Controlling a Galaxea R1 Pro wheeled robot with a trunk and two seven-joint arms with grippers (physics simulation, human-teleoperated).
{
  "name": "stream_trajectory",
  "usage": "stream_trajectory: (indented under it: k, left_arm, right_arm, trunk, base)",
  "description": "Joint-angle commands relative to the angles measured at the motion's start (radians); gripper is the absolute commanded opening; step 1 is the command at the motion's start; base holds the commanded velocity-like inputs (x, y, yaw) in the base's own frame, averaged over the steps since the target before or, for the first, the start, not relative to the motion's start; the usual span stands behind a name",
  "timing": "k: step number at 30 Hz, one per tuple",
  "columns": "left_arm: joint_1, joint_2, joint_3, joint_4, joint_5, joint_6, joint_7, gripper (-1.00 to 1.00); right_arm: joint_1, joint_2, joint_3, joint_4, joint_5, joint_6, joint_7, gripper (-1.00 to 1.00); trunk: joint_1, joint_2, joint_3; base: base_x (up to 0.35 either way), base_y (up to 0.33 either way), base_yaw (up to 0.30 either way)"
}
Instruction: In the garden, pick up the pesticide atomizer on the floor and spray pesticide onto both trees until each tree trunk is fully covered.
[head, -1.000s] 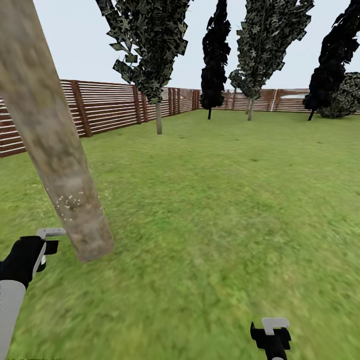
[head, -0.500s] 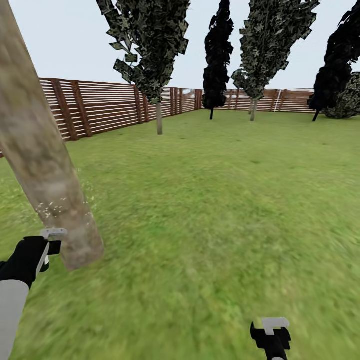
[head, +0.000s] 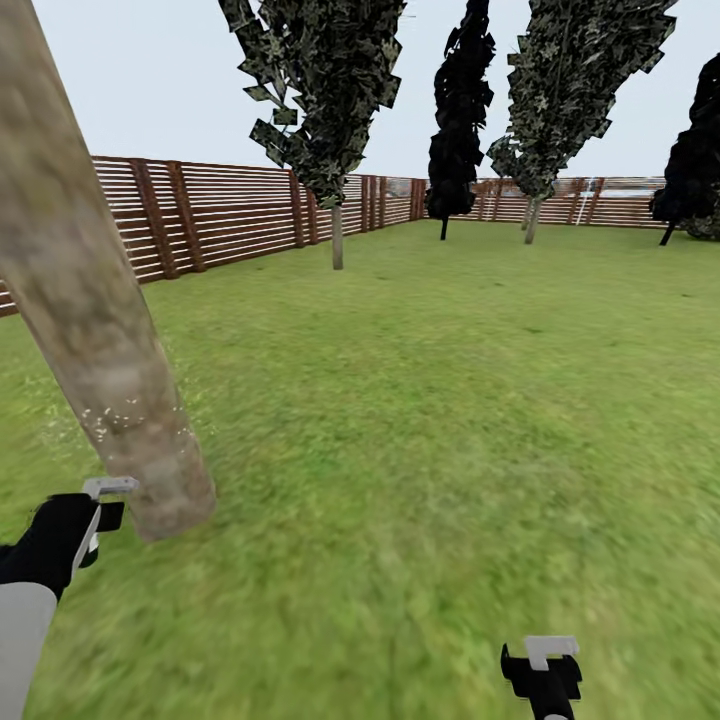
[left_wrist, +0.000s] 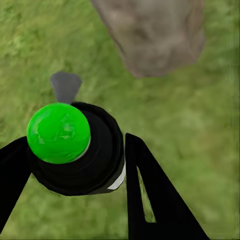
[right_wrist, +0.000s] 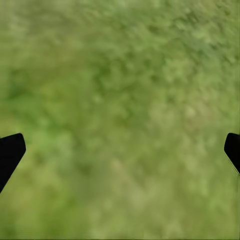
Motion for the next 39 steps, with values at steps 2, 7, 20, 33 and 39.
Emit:
stream_trajectory:
  k: [2,7,20,33,39]
  left_arm:
    - [0.001,-0.006,0.002,-0.001,-0.010,0.004,-0.001,-1.00]
    - [0.007,-0.006,0.012,-0.003,-0.013,0.003,0.005,-1.00]
    - [0.086,-0.025,0.127,-0.007,-0.008,-0.077,0.055,-1.00]
    - [0.086,-0.106,0.130,-0.004,-0.013,-0.180,0.058,-1.00]
    - [0.086,-0.108,0.132,-0.003,-0.006,-0.181,0.136,-1.00]
  right_arm:
    - [-0.001,0.000,-0.007,0.002,0.011,-0.004,-0.003,1.00]
    - [-0.001,0.000,-0.007,0.001,0.011,-0.004,-0.003,1.00]
    - [-0.001,0.000,-0.007,0.002,0.011,-0.005,-0.003,1.00]
    - [-0.001,0.000,-0.007,0.002,0.011,-0.005,-0.004,1.00]
    - [-0.001,0.000,-0.006,0.002,0.011,-0.005,-0.003,1.00]
  trunk:
    - [0.000,0.000,-0.001]
    - [0.000,0.000,-0.001]
    - [0.000,0.000,-0.001]
    - [0.000,0.000,-0.001]
    - [0.000,0.000,-0.001]
  base:
    - [0.233,-0.166,0.000]
    - [0.234,-0.168,0.000]
    - [0.198,-0.174,0.196]
    - [0.194,-0.211,0.084]
    - [0.020,-0.269,0.276]
